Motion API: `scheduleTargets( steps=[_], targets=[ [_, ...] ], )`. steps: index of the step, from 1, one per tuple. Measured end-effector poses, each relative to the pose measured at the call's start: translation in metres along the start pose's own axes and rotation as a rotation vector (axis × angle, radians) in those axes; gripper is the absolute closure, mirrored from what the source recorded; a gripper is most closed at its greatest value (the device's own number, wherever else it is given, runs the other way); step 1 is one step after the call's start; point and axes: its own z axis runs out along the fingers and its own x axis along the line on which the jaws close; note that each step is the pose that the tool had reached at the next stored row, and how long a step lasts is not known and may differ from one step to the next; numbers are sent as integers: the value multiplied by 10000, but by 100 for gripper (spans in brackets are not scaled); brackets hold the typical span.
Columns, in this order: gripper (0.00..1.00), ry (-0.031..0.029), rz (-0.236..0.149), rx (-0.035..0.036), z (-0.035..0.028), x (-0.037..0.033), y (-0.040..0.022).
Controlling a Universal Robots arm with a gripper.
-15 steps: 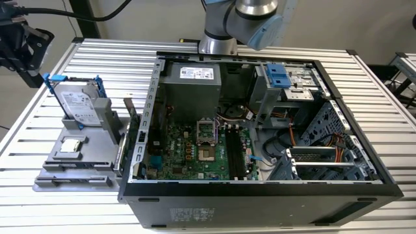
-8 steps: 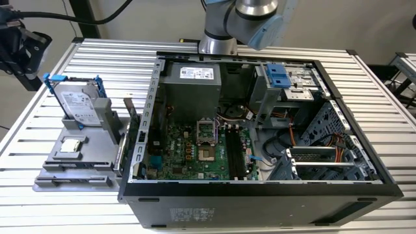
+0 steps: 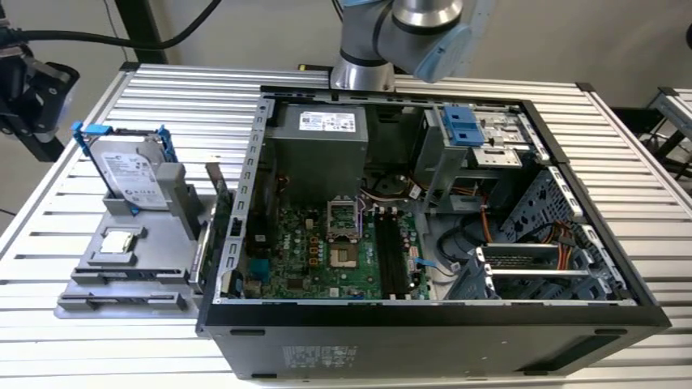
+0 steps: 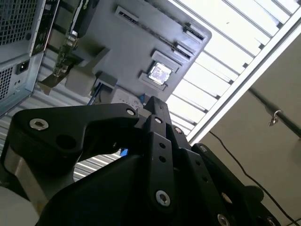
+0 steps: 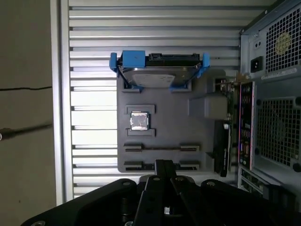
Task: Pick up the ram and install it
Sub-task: 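Reach for the ram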
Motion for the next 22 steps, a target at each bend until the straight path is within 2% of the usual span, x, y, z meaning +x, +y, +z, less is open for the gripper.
scheduleTargets(
  steps=[10,17,22],
  targets=[
    [100,0,-5,0,-2,5,-182],
    [100,9,-193,-3,1,15,-233],
    [100,11,-224,-5,0,18,-306]
  ],
)
